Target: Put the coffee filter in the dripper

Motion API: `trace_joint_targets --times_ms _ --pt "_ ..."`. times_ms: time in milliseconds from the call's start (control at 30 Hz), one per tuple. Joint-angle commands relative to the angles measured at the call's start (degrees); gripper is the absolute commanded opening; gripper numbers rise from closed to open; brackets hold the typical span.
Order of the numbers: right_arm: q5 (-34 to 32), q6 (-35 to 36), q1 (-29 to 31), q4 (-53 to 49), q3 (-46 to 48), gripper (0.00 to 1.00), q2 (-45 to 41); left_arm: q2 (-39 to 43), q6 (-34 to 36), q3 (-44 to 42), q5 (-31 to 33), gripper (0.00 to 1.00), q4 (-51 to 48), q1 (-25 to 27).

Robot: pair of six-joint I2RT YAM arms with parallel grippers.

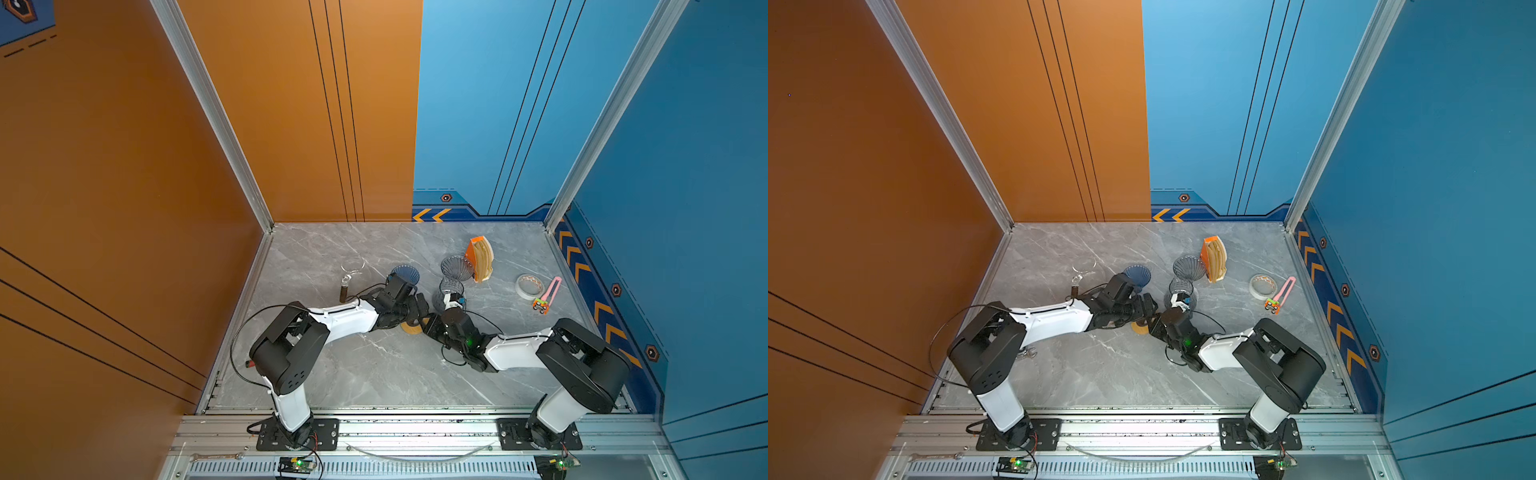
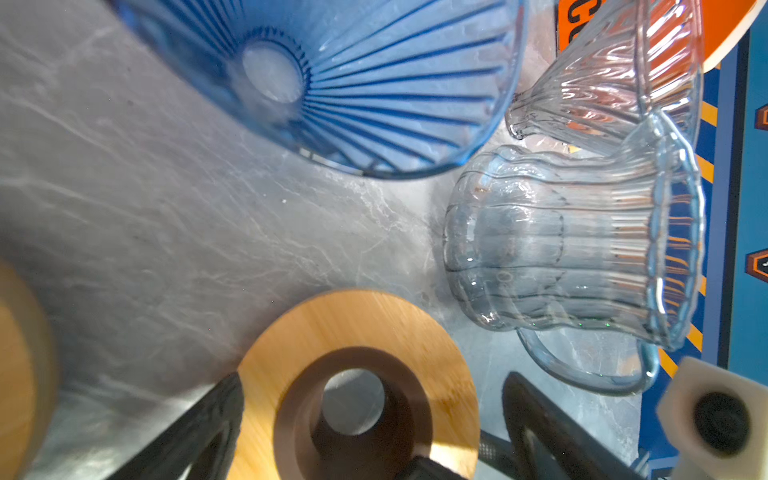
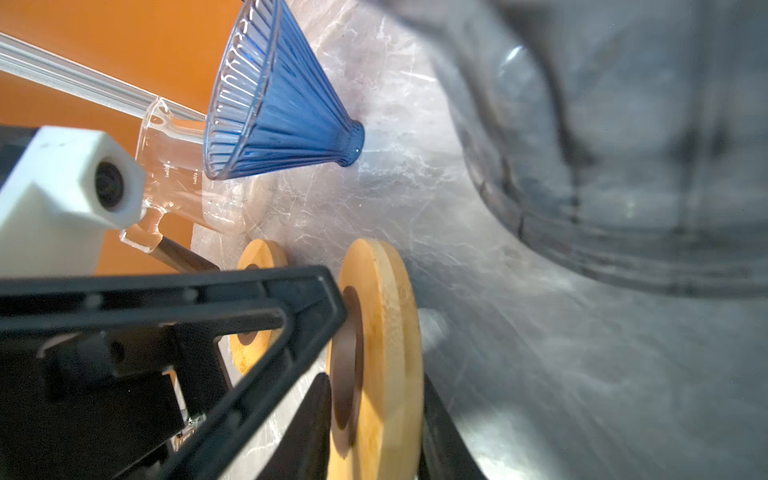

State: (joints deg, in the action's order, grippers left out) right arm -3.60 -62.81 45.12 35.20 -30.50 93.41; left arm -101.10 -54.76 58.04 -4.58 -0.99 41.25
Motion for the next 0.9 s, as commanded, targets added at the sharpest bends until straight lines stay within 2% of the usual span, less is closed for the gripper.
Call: trace_joint_targets --times_ms 0,500,867 --pt "-2.06 1.81 0.51 -2.73 -1.60 0.29 -0.02 -0.42 -1.21 -1.69 -1.31 0.98 -1.03 0.05" --pt "-5.84 3.38 2.15 -6.55 -0.89 0.20 -3.68 5.74 -4.05 -4.87 -2.38 0.98 3.28 -0.38" --pt "-9.04 6.06 4.42 -14.57 2.18 0.19 -14.88 12.77 -2.18 -6.74 -3.86 0.98 5.69 -1.07"
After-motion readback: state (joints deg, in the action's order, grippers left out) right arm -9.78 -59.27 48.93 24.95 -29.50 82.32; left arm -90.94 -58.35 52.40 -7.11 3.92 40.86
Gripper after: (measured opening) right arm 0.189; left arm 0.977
